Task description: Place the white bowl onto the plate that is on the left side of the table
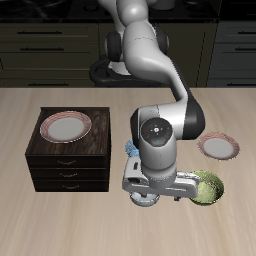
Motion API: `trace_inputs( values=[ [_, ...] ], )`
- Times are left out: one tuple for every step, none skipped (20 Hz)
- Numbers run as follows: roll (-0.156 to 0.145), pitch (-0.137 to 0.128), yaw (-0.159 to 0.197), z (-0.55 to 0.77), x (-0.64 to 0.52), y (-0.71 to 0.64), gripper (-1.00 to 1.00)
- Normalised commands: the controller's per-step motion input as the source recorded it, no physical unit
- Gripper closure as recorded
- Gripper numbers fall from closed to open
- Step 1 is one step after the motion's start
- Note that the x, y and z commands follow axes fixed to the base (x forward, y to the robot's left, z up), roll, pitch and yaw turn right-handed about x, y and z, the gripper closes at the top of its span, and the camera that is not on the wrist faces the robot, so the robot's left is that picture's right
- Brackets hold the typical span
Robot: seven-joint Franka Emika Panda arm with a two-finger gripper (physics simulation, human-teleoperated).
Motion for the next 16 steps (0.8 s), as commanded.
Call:
trace_inputs(
  values=[
    [-0.049,0.01,0.022,-0.07,-0.03,0.02,1.0],
    [-0.01,-0.003,-0.017,-0.06,-0.04,-0.04,1.0],
    [0.036,-0.007,-0.003,-0.01,0.0,0.12,1.0],
    [-0.01,-0.001,0.021,-0.01,-0.04,-0.04,1.0],
    [-0.001,0.001,-0.006,0.03,0.02,0.03,1.0],
    [0.019,-0.008,0.01,0.08,0.01,0.02,1.0],
    [-0.003,-0.012,-0.024,0.09,-0.05,-0.06,1.0],
    [0.004,-0.022,0.019,0.08,-0.03,0.0,1.0],
    [0.041,-0.011,-0.021,0.08,-0.01,0.1,1.0],
    [0.002,0.001,-0.015,0.08,0.01,0.03,1.0],
    [0.008,-0.047,0.023,0.17,-0.04,0.05,1.0],
    [0.05,-0.012,-0.045,0.1,-0.01,0.06,1.0],
    [0.0,0.0,0.0,0.0,0.0,0.0,1.0],
    [0.042,-0.032,-0.057,0.31,0.01,0.14,1.0],
    [-0.029,-0.029,0.056,0.15,-0.02,0.06,1.0],
    [0.02,-0.016,-0.003,0.09,0.0,0.0,1.0]
  ],
)
